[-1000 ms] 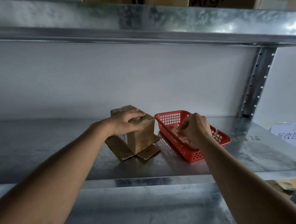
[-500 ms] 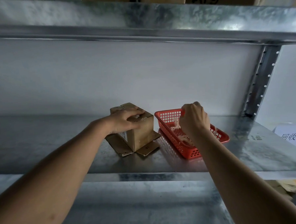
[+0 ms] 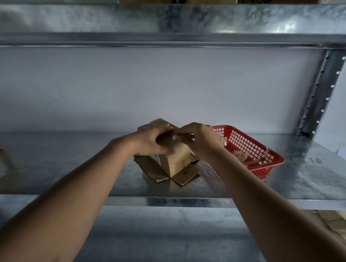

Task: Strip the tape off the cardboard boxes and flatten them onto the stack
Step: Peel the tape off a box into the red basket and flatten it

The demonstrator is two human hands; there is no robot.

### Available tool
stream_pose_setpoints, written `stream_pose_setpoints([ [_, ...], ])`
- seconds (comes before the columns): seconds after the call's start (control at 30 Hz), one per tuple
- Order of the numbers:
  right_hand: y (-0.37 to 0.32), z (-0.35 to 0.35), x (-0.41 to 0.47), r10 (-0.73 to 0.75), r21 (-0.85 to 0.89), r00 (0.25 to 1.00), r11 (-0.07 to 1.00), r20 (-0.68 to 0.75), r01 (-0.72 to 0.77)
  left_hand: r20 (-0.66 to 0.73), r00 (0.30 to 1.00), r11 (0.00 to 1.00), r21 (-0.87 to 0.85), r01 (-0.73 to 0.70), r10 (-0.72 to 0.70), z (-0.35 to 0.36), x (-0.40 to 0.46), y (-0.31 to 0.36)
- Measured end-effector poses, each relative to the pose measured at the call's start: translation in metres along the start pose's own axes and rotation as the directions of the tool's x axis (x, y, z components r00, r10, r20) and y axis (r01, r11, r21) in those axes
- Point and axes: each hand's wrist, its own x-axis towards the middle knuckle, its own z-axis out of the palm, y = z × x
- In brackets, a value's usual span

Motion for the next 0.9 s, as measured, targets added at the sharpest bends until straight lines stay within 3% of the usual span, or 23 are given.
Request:
stream_pose_setpoints([
  [0.17, 0.001, 0.016, 0.002, 0.183, 0.083, 0.966, 0.982, -0.182, -0.17, 0.005, 1.0, 0.981, 0.191, 0.007, -0.008, -0.011, -0.014, 0.006],
  [0.3, -0.002, 0.042, -0.013, 0.442, 0.414, 0.874, 0.847, -0.201, -0.333, -0.011, 1.0, 0.988, 0.156, 0.018, -0.017, -0.011, -0.021, 0.005],
  [0.77, -0.019, 0.077, -0.028, 0.649, 0.68, 0.706, 0.655, -0.284, -0.329, 0.024, 1.0, 1.0, -0.02, 0.013, -0.013, -0.004, -0.017, 0.0],
  [0.9, -0.023, 0.075, -0.02, 0.659, 0.677, 0.682, 0.662, -0.319, -0.323, 0.02, 1.0, 0.999, -0.032, 0.004, -0.003, -0.003, -0.018, -0.003],
])
